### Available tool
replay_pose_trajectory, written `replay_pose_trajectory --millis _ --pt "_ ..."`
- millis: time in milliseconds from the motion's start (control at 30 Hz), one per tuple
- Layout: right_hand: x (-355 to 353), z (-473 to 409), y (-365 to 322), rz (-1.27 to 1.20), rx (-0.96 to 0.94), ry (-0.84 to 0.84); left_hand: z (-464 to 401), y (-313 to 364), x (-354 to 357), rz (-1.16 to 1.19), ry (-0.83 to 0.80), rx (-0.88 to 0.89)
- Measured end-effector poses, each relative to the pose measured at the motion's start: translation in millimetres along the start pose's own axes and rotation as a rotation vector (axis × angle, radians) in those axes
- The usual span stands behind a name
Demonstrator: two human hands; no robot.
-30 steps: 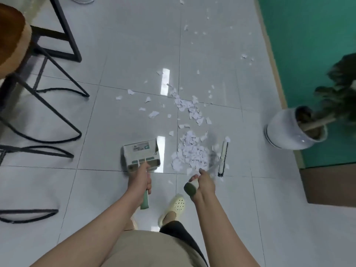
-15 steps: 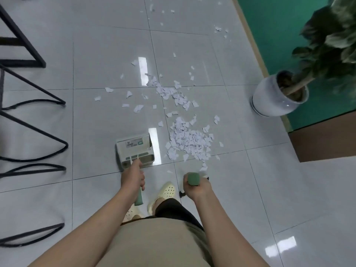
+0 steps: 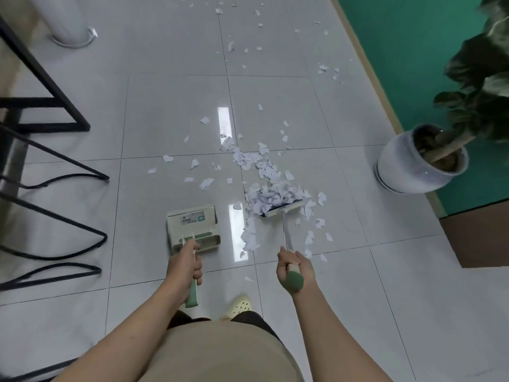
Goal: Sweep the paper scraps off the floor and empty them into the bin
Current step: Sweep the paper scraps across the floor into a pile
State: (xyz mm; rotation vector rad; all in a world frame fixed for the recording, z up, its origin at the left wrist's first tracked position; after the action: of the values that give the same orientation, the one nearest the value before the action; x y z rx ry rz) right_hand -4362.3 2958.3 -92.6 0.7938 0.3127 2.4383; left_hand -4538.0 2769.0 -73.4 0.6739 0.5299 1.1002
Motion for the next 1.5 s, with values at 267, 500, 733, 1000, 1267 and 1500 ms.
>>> replay_pose_trajectory --millis 267,500,733,1000,1267,1500 --pt "63 27 15 0.113 -0.100 0.153 -29 35 44 -0.065 -0.022 0.040" --pt "60 24 53 0.026 -0.215 0.389 -70 64 53 -0.163 -0.115 0.026" --pt "29 -9 96 -0.160 -0.261 0.524 -111 86 48 -0.281 -0.243 -0.012" --pt "71 -89 169 0.143 -0.142 0.605 -164 113 5 -0.296 -0.261 -0.083" --pt "150 -148 170 0.082 -0.073 0.279 -193 135 -25 -0.244 -0.286 -0.130" --pt "176 -93 99 -0.152 -0.060 -0.054 -180 143 14 -0.271 -0.343 -0.060"
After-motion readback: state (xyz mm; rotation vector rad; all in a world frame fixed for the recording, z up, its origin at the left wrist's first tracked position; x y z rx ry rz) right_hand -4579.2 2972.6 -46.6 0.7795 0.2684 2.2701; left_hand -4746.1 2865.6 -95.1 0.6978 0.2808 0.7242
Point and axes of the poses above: each hand's wrist, its own z-axis away from the middle knuckle, its own x-axis out of the palm, y = z × x, the point moved 6 cm from there along -z, towards the middle knuckle, and after that the axes turned 14 degrees about x, right-handed, at the moved point
